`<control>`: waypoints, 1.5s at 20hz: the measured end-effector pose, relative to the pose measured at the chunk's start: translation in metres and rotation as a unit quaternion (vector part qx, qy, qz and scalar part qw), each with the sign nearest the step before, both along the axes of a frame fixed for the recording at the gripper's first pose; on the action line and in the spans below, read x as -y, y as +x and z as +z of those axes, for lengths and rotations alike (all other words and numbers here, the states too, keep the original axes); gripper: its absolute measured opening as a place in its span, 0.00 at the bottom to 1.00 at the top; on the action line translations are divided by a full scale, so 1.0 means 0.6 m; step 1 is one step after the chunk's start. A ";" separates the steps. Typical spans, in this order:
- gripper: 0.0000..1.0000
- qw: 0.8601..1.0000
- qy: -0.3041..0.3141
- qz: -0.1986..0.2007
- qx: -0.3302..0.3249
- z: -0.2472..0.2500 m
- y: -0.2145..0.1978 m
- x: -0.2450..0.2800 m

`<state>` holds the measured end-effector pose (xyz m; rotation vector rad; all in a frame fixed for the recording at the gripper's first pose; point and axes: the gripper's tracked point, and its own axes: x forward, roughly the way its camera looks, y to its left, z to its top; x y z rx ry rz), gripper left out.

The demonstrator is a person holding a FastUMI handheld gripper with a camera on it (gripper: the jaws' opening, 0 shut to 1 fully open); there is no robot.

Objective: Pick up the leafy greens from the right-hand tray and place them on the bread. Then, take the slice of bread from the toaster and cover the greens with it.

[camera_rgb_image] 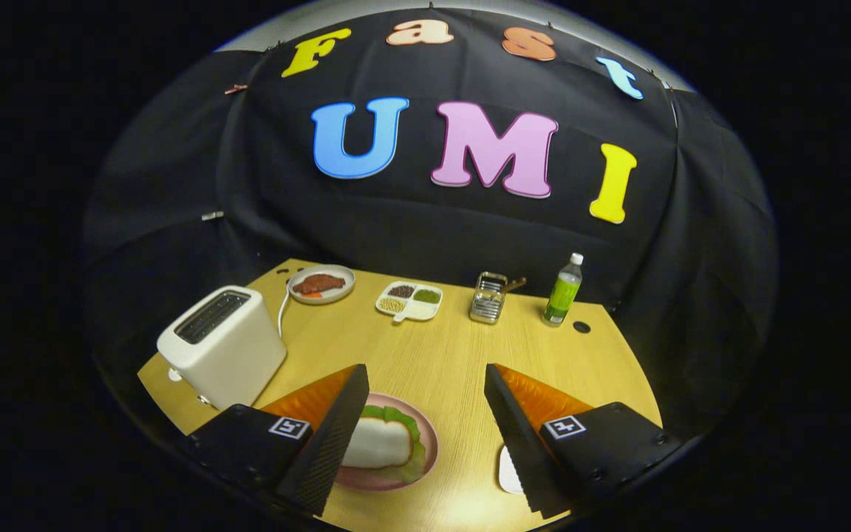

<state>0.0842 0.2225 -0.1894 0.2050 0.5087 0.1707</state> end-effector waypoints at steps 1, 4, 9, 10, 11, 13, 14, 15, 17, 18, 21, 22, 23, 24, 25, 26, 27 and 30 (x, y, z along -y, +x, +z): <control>0.99 1.000 0.001 -0.002 0.013 0.025 0.001 0.006; 0.98 0.999 0.018 -0.004 0.047 0.100 -0.001 0.014; 0.98 0.993 0.017 -0.010 0.113 0.211 -0.013 0.037; 0.98 0.992 0.011 -0.011 0.127 0.231 -0.018 0.041; 0.98 0.990 0.005 -0.010 0.140 0.260 -0.038 0.045; 0.98 0.988 0.002 -0.004 0.151 0.284 -0.056 0.040; 0.98 0.988 0.002 0.001 0.154 0.292 -0.065 0.035; 0.98 0.988 0.001 0.003 0.157 0.300 -0.074 0.035; 0.98 0.986 -0.002 0.003 0.165 0.310 -0.084 0.034; 0.98 0.985 -0.002 0.005 0.170 0.314 -0.088 0.031; 0.98 0.984 -0.003 0.013 0.175 0.319 -0.091 0.024; 0.98 0.984 -0.002 0.011 0.176 0.320 -0.089 0.025; 0.98 0.984 0.000 0.011 0.178 0.322 -0.090 0.025; 0.98 0.984 -0.001 0.009 0.178 0.322 -0.090 0.026; 0.98 0.984 -0.003 0.009 0.178 0.320 -0.088 0.029; 0.98 0.984 -0.004 0.010 0.178 0.317 -0.087 0.029; 0.98 0.984 -0.005 0.011 0.176 0.315 -0.086 0.027; 0.98 0.985 -0.005 0.016 0.174 0.312 -0.081 0.022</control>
